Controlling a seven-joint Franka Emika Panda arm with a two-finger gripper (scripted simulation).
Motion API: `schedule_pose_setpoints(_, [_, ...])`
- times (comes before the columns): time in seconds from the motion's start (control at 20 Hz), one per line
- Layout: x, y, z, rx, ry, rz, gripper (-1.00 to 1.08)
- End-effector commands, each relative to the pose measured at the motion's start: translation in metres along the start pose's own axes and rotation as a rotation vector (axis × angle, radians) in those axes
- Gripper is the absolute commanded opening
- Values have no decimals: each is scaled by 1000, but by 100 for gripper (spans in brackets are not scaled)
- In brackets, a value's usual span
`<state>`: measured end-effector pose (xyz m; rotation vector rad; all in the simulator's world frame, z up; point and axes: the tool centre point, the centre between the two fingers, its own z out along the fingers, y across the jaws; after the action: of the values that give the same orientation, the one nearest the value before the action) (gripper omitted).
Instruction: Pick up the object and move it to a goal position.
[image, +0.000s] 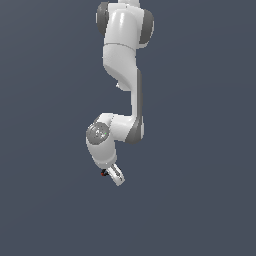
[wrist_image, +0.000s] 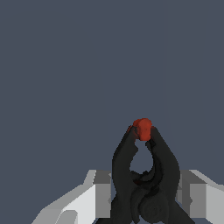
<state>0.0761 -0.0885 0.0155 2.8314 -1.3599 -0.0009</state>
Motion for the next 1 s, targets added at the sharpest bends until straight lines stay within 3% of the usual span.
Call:
schedule_pose_setpoints(0.0, [-3, -2, -5, 1, 0, -1, -100])
schedule_pose_setpoints(0.4, [-28, -17, -42, 1, 0, -1, -100])
schedule_pose_setpoints(0.95, [-95, -58, -146, 1, 0, 0, -100])
